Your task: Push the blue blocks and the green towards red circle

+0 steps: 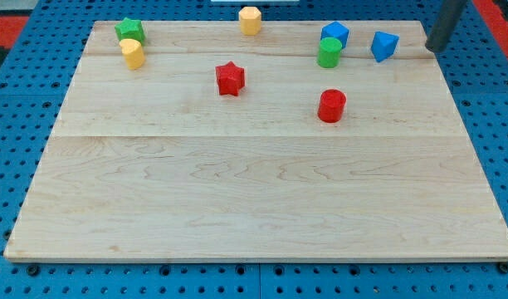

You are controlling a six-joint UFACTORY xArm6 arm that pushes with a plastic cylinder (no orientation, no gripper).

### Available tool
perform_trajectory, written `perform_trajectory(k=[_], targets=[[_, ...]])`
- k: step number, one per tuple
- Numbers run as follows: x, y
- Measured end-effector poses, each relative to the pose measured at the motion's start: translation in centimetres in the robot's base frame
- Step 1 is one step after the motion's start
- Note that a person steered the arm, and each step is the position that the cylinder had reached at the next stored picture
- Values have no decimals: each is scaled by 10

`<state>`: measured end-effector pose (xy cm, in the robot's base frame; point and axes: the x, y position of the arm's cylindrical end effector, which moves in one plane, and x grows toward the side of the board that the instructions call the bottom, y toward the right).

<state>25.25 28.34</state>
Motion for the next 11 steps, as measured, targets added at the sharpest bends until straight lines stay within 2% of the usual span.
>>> perform_trajectory(k=[2,3,4,8,11], targets=[[-52,-83],[-52,-167],[-43,-187],[12,-220],[-6,-170]])
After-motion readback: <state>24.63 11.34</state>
